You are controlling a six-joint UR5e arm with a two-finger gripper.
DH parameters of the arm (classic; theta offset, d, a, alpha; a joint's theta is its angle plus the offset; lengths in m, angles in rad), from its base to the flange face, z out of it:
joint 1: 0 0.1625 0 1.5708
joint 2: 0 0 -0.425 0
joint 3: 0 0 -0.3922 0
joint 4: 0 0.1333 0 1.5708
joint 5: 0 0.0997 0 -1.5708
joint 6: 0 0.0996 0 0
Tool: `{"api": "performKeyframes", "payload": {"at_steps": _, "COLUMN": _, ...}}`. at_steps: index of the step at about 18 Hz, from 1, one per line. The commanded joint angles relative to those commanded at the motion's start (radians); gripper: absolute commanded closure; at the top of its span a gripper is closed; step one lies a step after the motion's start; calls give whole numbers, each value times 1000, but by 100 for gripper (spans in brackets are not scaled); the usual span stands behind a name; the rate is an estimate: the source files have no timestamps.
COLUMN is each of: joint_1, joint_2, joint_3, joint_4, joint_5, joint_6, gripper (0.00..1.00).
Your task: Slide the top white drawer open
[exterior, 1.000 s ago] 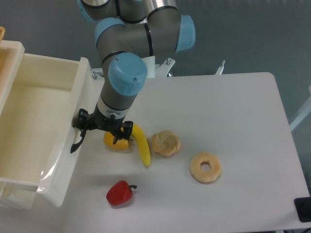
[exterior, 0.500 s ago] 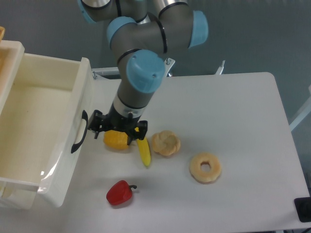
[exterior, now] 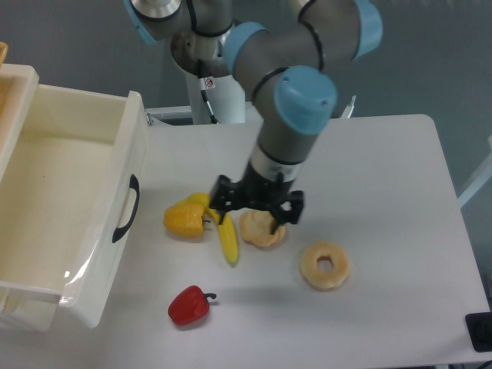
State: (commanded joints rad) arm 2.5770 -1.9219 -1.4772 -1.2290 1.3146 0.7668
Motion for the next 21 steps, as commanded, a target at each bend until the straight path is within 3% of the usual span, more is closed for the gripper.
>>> {"api": "performKeyframes", "payload": {"at_steps": 3, "joint_1": 14, "joint_2": -35, "joint_3": 2, "joint_4": 68, "joint_5": 70, "joint_6": 69, "gripper": 0}}
{"api": "performKeyframes", "payload": {"at_steps": 6, "joint_1": 12, "joint_2": -63, "joint_3": 15, "joint_4": 71, "joint_5": 158, "joint_6": 263, "gripper": 0}}
{"api": "performKeyframes", "payload": {"at_steps": 9, "joint_1": 32, "joint_2": -100, "joint_3": 35, "joint_4": 71, "joint_5": 161, "joint_6": 457, "gripper": 0}}
{"api": "performKeyframes", "payload": {"at_steps": 14, "joint_1": 58, "joint_2": -155, "joint_3": 81, "joint_4": 69, "joint_5": 179, "joint_6": 525, "gripper": 0}}
{"api": "performKeyframes", "payload": {"at_steps": 17, "joint_1": 58, "joint_2": -155, "joint_3": 81, "joint_4": 68, "joint_5": 227, "joint_6": 607, "gripper": 0}}
{"api": "performKeyframes", "payload": {"at_steps": 21, "joint_1": 57, "joint_2": -160, "joint_3": 77, "joint_4": 69, "joint_5": 245, "joint_6": 614, "gripper": 0}}
